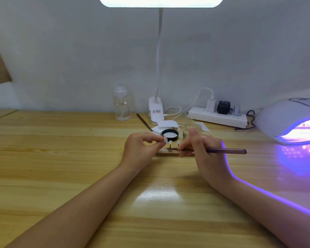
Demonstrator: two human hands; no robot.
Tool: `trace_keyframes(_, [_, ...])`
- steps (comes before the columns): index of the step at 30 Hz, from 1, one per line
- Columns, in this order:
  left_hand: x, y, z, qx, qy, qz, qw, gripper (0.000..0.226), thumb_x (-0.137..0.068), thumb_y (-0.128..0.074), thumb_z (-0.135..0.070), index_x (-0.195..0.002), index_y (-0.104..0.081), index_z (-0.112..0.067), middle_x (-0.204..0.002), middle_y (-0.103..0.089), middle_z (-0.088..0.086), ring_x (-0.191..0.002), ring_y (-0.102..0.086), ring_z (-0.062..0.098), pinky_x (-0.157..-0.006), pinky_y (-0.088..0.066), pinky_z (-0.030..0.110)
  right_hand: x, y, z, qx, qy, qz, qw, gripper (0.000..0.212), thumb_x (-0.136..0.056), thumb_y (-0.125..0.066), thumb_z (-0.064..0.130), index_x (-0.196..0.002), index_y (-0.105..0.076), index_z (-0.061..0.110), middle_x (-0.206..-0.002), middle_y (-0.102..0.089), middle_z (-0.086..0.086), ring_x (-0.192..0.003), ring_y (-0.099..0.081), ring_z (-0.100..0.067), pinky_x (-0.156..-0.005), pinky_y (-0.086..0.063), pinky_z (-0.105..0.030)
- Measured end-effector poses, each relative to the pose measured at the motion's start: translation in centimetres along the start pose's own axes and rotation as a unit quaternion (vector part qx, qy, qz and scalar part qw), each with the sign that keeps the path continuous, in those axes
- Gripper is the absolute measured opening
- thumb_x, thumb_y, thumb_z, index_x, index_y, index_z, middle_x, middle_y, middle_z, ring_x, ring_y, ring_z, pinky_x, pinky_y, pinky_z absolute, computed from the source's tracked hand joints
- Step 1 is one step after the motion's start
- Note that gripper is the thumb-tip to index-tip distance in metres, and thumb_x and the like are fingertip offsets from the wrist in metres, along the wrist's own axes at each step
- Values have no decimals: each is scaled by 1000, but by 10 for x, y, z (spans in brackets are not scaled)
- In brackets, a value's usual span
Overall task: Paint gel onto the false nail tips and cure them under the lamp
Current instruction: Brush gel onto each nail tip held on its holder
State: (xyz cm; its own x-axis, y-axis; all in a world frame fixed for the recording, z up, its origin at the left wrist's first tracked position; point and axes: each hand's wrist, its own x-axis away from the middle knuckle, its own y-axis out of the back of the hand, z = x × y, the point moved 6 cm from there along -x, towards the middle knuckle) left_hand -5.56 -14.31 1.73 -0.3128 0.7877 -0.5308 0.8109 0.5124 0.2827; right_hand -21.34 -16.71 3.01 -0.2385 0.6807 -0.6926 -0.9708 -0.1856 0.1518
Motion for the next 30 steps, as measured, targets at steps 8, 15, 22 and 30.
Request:
trace_keyframes(8, [0,0,4,4,20,-4,1000,34,-68,-78,-12,-59,-65,-41,-61,-63,-30,-67,-54,-6,-64,-42,4,0,1,0,-10,-7,-2,1000,37,-92,-49,39,-63,-66,24,-60,-67,7,-57,-64,-6,-60,-52,-21])
trace_keyframes(15, [0,-1,5,10,16,-1,1000,31,-68,-77,-9,-62,-66,-38,-62,-63,-24,-69,-54,0,-66,-43,9,1,-1,0,44,10,24,999,34,-92,-48,45,-68,-67,30,-65,-67,9,-67,-63,-2,-67,-49,-18])
trace_keyframes(22, [-1,-2,4,10,2,11,1000,27,-70,-76,-9,-65,-67,-34,-69,-65,-15,-70,-53,6,-68,-44,15,0,1,2,80,19,10,997,33,-93,-42,43,-73,-65,32,-74,-67,14,-79,-63,-6,-73,-49,-27])
trace_keyframes(30, [0,-2,3,11,0,7,1000,29,-70,-75,-3,-65,-67,-31,-69,-64,-15,-62,-50,-2,-63,-40,7,1,1,4,60,13,10,998,34,-92,-44,42,-71,-66,28,-68,-65,14,-72,-61,0,-69,-45,-15])
